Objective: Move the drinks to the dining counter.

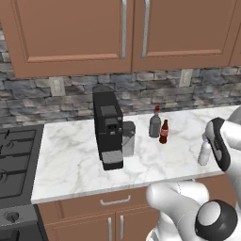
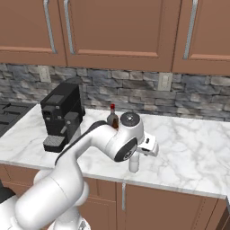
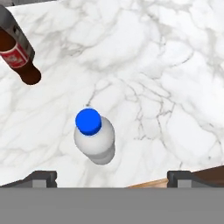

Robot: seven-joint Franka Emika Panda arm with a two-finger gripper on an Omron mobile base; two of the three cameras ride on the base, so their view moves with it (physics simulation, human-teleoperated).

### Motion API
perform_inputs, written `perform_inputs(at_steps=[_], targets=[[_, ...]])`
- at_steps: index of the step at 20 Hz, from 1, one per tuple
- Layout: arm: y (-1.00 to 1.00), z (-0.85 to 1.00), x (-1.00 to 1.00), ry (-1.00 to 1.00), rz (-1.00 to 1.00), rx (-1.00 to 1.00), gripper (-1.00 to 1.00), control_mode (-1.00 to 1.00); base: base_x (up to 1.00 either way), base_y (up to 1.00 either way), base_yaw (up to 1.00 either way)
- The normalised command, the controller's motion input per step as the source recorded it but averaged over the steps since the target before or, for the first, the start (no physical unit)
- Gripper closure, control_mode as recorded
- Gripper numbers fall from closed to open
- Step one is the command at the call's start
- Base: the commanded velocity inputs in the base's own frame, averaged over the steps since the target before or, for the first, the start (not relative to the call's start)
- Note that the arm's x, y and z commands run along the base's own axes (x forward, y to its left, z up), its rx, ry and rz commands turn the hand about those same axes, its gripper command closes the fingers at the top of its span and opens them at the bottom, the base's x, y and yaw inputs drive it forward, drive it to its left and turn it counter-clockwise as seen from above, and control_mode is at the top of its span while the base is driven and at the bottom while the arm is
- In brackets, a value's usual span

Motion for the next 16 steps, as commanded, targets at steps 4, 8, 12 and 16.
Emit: perform_inputs(at_steps=[4, 8, 12, 16], targets=[[0.23, -0.16, 0.01, 0.0, 0.02, 0.0, -1.0, -1.0, 0.0, 0.0, 0.0], [0.26, -0.23, 0.04, 0.0, 0.03, 0.0, -1.0, -1.0, 0.0, 0.0, 0.0], [0.1, -0.14, 0.2, 0.0, 0.01, 0.0, -1.0, -1.0, 0.0, 0.0, 0.0], [0.0, -0.08, 0.24, 0.0, 0.0, 0.01, -1.0, -1.0, 0.0, 0.0, 0.0]])
